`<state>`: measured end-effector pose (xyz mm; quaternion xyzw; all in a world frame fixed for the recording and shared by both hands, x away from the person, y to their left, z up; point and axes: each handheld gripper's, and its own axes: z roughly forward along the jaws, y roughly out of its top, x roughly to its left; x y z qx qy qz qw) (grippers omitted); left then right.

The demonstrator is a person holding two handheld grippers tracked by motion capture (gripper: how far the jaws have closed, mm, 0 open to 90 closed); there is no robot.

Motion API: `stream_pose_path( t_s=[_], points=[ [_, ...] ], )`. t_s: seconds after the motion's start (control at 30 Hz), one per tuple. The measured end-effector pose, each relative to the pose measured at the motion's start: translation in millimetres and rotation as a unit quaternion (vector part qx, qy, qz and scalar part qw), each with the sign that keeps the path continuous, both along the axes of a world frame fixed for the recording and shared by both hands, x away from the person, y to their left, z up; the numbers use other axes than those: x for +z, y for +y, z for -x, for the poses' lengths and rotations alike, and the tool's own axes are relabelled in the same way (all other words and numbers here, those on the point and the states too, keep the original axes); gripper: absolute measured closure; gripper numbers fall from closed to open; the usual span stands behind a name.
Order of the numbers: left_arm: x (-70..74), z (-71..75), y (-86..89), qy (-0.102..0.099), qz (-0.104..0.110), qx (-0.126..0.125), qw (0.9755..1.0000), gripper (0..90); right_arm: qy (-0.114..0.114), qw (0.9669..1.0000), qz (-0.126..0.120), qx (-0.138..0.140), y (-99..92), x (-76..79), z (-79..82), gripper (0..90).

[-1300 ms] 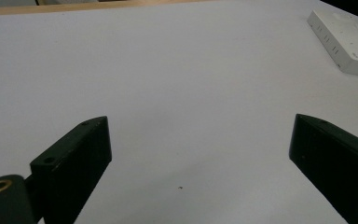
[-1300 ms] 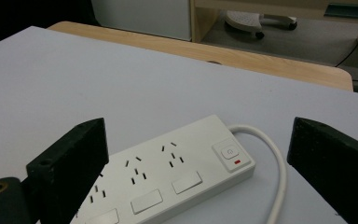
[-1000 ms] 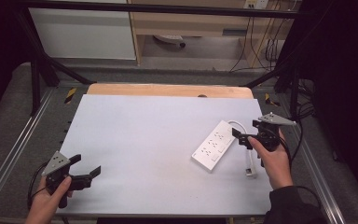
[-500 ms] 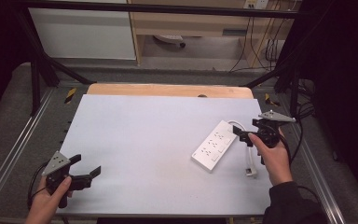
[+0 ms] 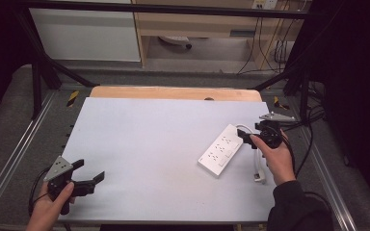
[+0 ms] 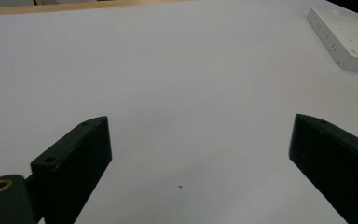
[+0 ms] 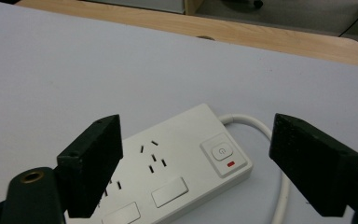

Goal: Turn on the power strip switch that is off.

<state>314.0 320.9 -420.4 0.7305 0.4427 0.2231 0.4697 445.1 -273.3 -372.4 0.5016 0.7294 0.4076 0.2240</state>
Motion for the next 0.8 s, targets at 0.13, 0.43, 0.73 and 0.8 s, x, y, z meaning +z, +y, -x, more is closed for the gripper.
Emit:
stream_pose_path(
  t_s=[0.13, 0.43, 0.73, 0.8],
  points=[
    [0.0, 0.1, 0.0, 0.000, 0.000, 0.000, 1.0000, 5.8, 0.010, 0.9999, 0.005, 0.001, 0.9, -3.8, -3.7, 27.3],
    [-0.1, 0.0, 0.0, 0.000, -0.001, -0.001, 1.0000, 5.8, 0.033, 0.9991, 0.027, 0.001, 2.2, -13.6, -10.2, 49.6],
    [-0.1, -0.1, 0.3, 0.001, 0.000, -0.001, 1.0000, 5.9, 0.043, 0.9979, 0.046, 0.013, 4.3, -22.5, -12.6, 69.7],
    [-0.1, -0.1, 0.3, 0.001, 0.000, -0.001, 1.0000, 5.9, 0.044, 0.9978, 0.048, 0.012, 5.0, -25.1, -12.5, 72.6]
  ],
)
